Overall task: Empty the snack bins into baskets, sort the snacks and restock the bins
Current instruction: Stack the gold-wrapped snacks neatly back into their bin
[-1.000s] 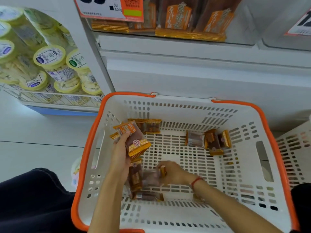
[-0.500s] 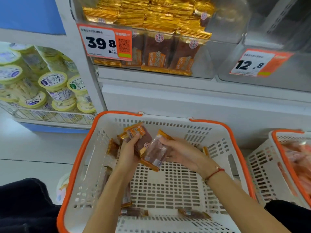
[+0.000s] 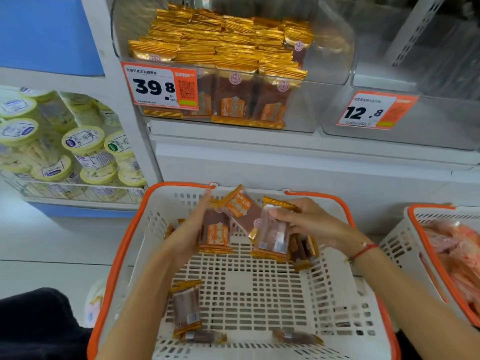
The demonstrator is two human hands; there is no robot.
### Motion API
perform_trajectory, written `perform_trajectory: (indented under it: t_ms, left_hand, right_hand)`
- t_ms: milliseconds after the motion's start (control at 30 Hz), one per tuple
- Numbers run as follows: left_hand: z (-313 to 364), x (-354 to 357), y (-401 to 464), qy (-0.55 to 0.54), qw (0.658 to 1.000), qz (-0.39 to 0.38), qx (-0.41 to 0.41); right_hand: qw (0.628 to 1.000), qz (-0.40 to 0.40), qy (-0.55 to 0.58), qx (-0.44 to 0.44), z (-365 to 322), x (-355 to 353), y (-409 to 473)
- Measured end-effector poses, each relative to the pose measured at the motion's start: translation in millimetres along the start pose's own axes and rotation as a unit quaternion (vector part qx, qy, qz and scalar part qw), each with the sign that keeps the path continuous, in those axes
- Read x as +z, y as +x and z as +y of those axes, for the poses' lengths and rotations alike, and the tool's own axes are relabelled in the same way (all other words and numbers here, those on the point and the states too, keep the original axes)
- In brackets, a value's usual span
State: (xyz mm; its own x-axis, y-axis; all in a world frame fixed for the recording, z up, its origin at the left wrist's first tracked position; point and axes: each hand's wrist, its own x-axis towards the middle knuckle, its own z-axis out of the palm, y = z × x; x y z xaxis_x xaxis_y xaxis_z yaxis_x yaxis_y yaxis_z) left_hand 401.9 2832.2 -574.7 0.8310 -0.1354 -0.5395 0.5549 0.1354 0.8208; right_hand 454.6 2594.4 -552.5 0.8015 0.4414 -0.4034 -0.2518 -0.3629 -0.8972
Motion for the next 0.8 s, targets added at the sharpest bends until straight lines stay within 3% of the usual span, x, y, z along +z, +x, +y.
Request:
perform_trajectory:
  t_ms: [100, 200, 333, 400, 467, 533, 600, 700, 733, 800]
  left_hand:
    - [2, -10, 5, -0.018, 0.999, -0.044, -0.025]
    - [0, -10, 10, 0.114, 0.984, -0.119, -0.066]
    - [-7, -7, 4, 0.147, 0.954, -0.244, -0.095]
    - [-14, -12, 2, 0.057, 0.970, -0.211, -0.110]
    - [-22, -14, 4, -0.023, 0.981, -0.157, -0.116]
    - [-30, -7, 13, -0.100, 0.987, -0.080, -0.099]
    - [-34, 8, 20, -0.176, 0.983, 0.002, -0.060]
    - [-34, 21, 22, -0.234, 0.972, 0.019, 0.015]
    - [-33, 23, 20, -0.245, 0.969, 0.016, 0.030]
    - [-34, 24, 17, -0.250, 0.967, 0.018, 0.050]
  right_hand:
    - [0.987, -0.112, -0.117, 0.012, -13, -14, -2]
    - [0.948, -0.212, -0.239, 0.010, -28, -9, 5]
    - [0.942, -0.213, -0.260, 0.011, -32, 2, 20]
    - [0.973, -0.137, -0.182, 0.028, -29, -2, 23]
    - [0.999, 0.025, -0.046, -0.010, -22, -2, 25]
    - [0.963, 0.234, 0.049, -0.124, -14, 8, 23]
    - [0.922, 0.306, 0.031, -0.236, -4, 29, 18]
    - [0.910, 0.193, -0.243, -0.274, 21, 60, 10]
    - [0.913, 0.135, -0.287, -0.257, 26, 66, 10]
    - [0.948, 0.057, -0.236, -0.205, 25, 72, 8]
